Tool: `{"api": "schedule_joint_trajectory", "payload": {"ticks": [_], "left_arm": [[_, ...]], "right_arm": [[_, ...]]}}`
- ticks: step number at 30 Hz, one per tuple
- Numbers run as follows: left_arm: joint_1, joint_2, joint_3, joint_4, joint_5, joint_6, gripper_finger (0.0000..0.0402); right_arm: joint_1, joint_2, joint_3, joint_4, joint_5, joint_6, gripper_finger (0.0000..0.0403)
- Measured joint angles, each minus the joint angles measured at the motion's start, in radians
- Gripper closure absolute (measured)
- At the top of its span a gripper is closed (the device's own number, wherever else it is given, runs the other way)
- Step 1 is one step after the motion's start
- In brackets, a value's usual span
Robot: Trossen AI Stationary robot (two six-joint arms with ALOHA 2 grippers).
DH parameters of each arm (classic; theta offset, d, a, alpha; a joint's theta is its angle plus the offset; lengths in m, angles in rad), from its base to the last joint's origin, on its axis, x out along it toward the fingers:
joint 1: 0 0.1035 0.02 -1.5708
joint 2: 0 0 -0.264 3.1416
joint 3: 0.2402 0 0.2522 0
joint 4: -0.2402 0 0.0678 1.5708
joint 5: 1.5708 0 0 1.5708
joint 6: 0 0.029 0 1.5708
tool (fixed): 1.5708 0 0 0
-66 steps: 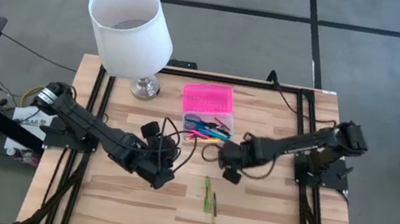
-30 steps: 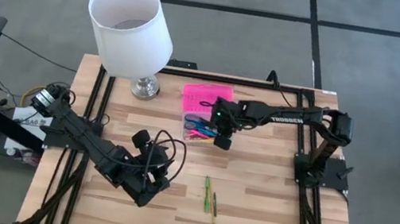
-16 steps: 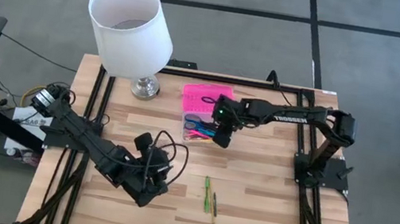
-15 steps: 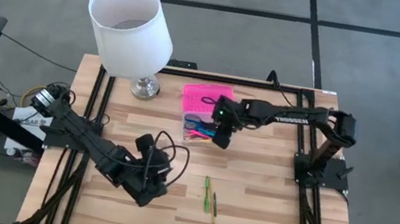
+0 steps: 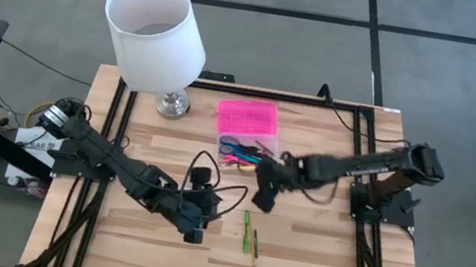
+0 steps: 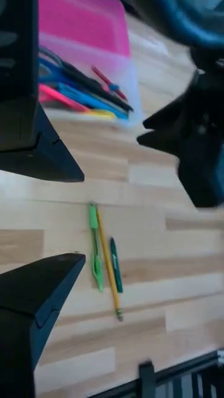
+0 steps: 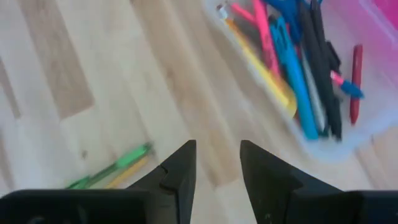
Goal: Pick & place school supplies into a supply box
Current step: Put the light green pen into the pink supply box
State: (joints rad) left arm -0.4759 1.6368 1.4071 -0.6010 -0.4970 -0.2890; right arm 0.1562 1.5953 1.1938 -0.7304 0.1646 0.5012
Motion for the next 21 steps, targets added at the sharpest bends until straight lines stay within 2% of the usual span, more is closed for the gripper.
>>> {"api": "schedule_joint_trajectory", "payload": {"ticks": [5, 10, 15, 21], "left_arm": [[0.033, 0.000, -0.108, 0.216, 0.077, 0.040, 0.0207], [0.057, 0.001, -0.244, 0.465, 0.096, -0.013, 0.0207], [0.089, 0.001, -0.375, 0.709, 0.174, -0.086, 0.0207], [0.119, 0.001, -0.446, 0.845, 0.198, -0.141, 0.0207]], "right_arm": [[0.184, -0.023, 0.000, -0.089, 0.132, 0.218, 0.0286], [0.358, -0.022, 0.000, -0.145, 0.214, 0.445, 0.0286], [0.504, -0.020, -0.032, -0.162, 0.310, 0.676, 0.0286], [0.622, -0.020, -0.082, -0.166, 0.366, 0.891, 0.0286]]}}
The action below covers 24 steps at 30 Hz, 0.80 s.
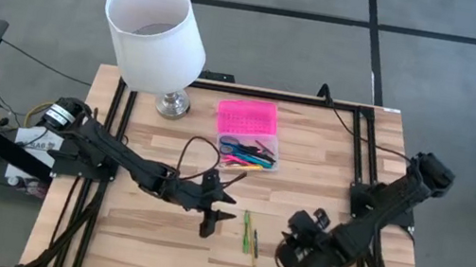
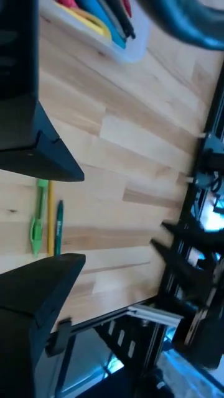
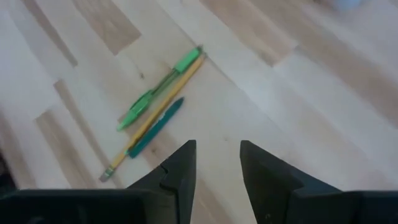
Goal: Pick & place school supplies into a supply box
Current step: Put the light green pen into the pink supply box
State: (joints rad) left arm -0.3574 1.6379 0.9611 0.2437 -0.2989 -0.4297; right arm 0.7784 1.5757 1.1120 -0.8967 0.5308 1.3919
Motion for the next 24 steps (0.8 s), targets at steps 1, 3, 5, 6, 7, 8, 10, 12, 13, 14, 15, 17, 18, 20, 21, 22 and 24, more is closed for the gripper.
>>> {"api": "schedule_joint_trajectory", "payload": {"ticks": [1, 3, 5, 6, 7, 8, 10, 12, 13, 14, 15, 17, 18, 20, 21, 22, 24], "left_arm": [[0.002, 0.000, 0.000, 0.002, -0.005, 0.000, 0.0207], [0.004, 0.000, 0.000, 0.002, -0.021, 0.000, 0.0207], [0.006, 0.000, 0.000, 0.011, -0.027, 0.000, 0.0207], [0.007, 0.000, 0.000, 0.020, -0.026, 0.000, 0.0207], [0.008, 0.000, 0.000, 0.027, -0.026, -0.001, 0.0207], [0.008, 0.000, 0.000, 0.034, -0.026, -0.009, 0.0207], [0.008, 0.000, 0.000, 0.047, -0.026, -0.029, 0.0207], [0.005, 0.000, 0.000, 0.057, -0.028, -0.049, 0.0207], [0.003, 0.000, 0.000, 0.057, -0.030, -0.055, 0.0207], [0.000, 0.000, 0.000, 0.057, -0.030, -0.058, 0.0207], [-0.004, 0.000, 0.000, 0.057, -0.031, -0.058, 0.0207], [-0.014, 0.001, 0.000, 0.060, -0.032, -0.035, 0.0207], [-0.018, 0.018, 0.002, 0.081, -0.035, -0.016, 0.0207], [-0.028, 0.053, 0.007, 0.109, -0.023, 0.032, 0.0207], [-0.030, 0.077, 0.007, 0.125, -0.015, 0.044, 0.0207], [-0.030, 0.108, 0.018, 0.148, 0.000, 0.048, 0.0207], [-0.027, 0.163, 0.036, 0.143, 0.019, 0.046, 0.0207]], "right_arm": [[0.012, 0.000, -0.007, 0.011, 0.006, 0.026, 0.0286], [0.030, 0.000, -0.014, 0.014, 0.026, 0.071, 0.0286], [0.048, 0.000, -0.021, 0.020, 0.043, 0.106, 0.0286], [0.056, 0.000, -0.025, 0.024, 0.048, 0.120, 0.0286], [0.062, 0.000, -0.029, 0.030, 0.049, 0.128, 0.0286], [0.067, 0.000, -0.035, 0.042, 0.049, 0.131, 0.0286], [0.075, 0.000, -0.040, 0.066, 0.048, 0.130, 0.0286], [0.083, 0.000, -0.041, 0.084, 0.048, 0.130, 0.0286], [0.085, 0.000, -0.041, 0.091, 0.049, 0.130, 0.0286], [0.085, 0.000, -0.041, 0.096, 0.051, 0.130, 0.0286], [0.085, 0.000, -0.041, 0.100, 0.057, 0.130, 0.0286], [0.085, 0.000, -0.041, 0.099, 0.078, 0.128, 0.0286], [0.085, 0.000, -0.041, 0.098, 0.086, 0.124, 0.0286], [0.085, 0.000, -0.040, 0.099, 0.100, 0.098, 0.0286], [0.083, 0.000, -0.040, 0.099, 0.099, 0.080, 0.0286], [0.080, 0.000, -0.040, 0.098, 0.100, 0.068, 0.0286], [0.074, 0.000, -0.040, 0.096, 0.099, 0.042, 0.0286]]}}
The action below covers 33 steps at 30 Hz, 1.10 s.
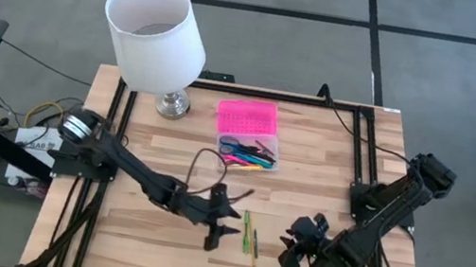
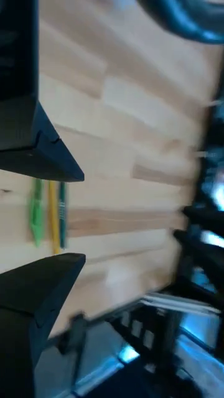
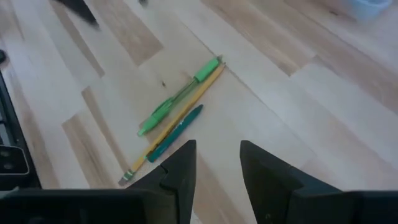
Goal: Pick & place school supplies into a supply box
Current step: Put the light green pen into the pink supply box
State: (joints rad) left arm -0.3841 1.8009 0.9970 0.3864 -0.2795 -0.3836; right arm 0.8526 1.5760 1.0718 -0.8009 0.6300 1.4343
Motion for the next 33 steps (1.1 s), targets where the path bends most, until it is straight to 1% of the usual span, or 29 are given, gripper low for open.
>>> {"api": "schedule_joint_trajectory", "payload": {"ticks": [3, 7, 10, 13, 18, 23, 33], "left_arm": [[0.008, 0.083, 0.052, 0.020, 0.014, 0.003, 0.0207], [0.016, 0.185, 0.141, 0.040, 0.053, 0.065, 0.0207], [0.024, 0.264, 0.201, 0.004, 0.100, 0.087, 0.0207], [0.031, 0.300, 0.251, -0.056, 0.122, 0.093, 0.0207], [0.031, 0.314, 0.273, -0.159, 0.118, 0.136, 0.0207], [0.034, 0.313, 0.274, -0.255, 0.118, 0.138, 0.0207], [0.033, 0.313, 0.274, -0.243, 0.100, 0.129, 0.0207]], "right_arm": [[-0.011, 0.000, 0.000, -0.001, -0.003, -0.024, 0.0286], [-0.011, 0.000, 0.000, -0.002, -0.003, -0.029, 0.0286], [-0.011, 0.000, 0.000, -0.006, -0.004, -0.028, 0.0286], [-0.007, 0.000, 0.000, -0.007, -0.012, -0.015, 0.0286], [0.002, 0.000, 0.000, -0.008, -0.028, 0.004, 0.0286], [0.002, 0.000, 0.000, -0.008, -0.027, 0.007, 0.0286], [-0.013, 0.000, 0.000, -0.027, -0.022, 0.007, 0.0286]]}}
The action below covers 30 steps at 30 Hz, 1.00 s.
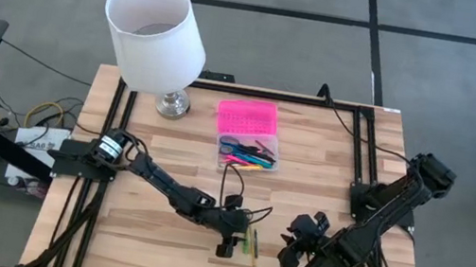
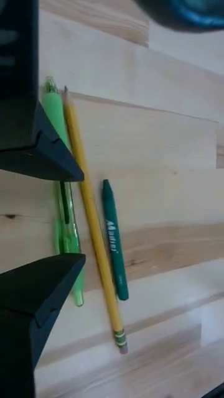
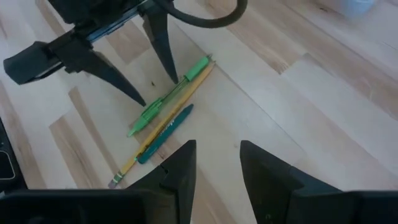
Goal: Pick & place school supplies into a supply box
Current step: Put the light green pen into the pink supply box
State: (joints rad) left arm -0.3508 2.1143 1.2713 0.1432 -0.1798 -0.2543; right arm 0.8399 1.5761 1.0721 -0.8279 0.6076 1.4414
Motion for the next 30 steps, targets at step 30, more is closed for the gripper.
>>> {"api": "schedule_joint_trajectory", "payload": {"ticks": [30], "left_arm": [[0.032, 0.000, -0.001, -0.010, -0.001, 0.007, 0.0207]], "right_arm": [[0.002, 0.000, 0.000, -0.003, 0.007, 0.000, 0.0286]]}}
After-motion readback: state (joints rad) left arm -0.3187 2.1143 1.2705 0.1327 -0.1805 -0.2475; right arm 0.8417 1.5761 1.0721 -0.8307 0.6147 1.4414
